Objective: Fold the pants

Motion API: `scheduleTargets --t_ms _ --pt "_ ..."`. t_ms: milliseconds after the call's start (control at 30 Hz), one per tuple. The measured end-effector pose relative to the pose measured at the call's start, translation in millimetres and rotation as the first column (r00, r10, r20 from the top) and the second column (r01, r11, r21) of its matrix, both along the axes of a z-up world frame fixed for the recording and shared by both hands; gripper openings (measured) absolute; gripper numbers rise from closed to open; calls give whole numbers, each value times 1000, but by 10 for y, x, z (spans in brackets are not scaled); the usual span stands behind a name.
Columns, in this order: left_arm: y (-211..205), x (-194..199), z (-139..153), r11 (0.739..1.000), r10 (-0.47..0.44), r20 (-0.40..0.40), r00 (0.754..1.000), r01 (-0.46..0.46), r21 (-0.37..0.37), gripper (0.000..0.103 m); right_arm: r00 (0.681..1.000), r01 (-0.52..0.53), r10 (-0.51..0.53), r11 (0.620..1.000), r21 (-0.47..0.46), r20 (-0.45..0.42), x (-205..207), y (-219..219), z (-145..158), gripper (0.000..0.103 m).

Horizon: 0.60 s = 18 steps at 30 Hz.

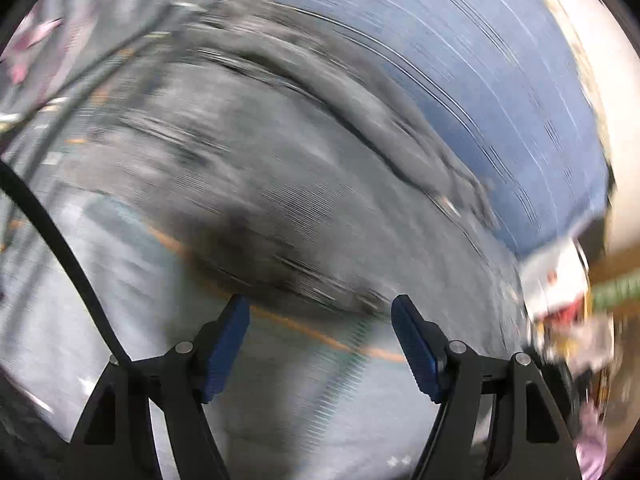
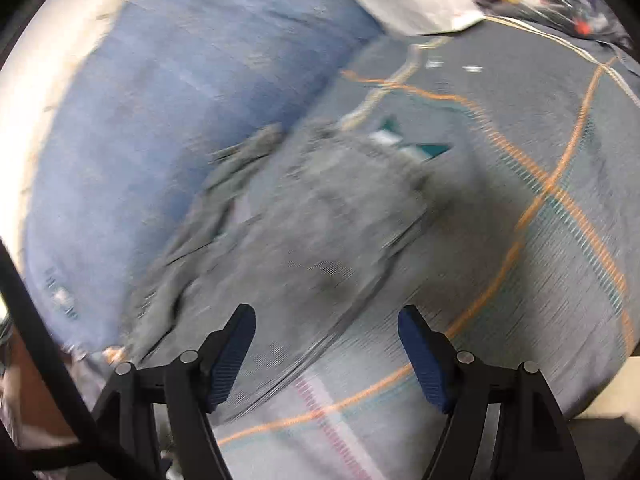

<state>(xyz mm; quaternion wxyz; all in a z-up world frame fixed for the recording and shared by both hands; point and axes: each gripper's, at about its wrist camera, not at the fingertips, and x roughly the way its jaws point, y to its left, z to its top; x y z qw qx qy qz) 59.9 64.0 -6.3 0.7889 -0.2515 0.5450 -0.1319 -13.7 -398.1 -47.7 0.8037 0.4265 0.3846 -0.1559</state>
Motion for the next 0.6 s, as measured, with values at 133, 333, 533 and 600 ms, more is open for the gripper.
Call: scheduleTargets --t_ms 133,333,533,600 --pt "467 85 -166 996 70 -10 997 -71 -60 74 972 -223 219 974 40 83 99 617 -13 77" --pt "670 218 -297 982 148 -6 989 -148 -118 73 921 -389 380 898 208 82 545 1240 -340 75" --pt "503 375 -388 974 211 -25 977 -212 -79 20 936 -351 334 915 197 115 737 1282 -420 41" --pt "519 314 -348 967 238 -10 971 -238 -89 12 936 -349 336 926 142 106 728 1323 -424 31"
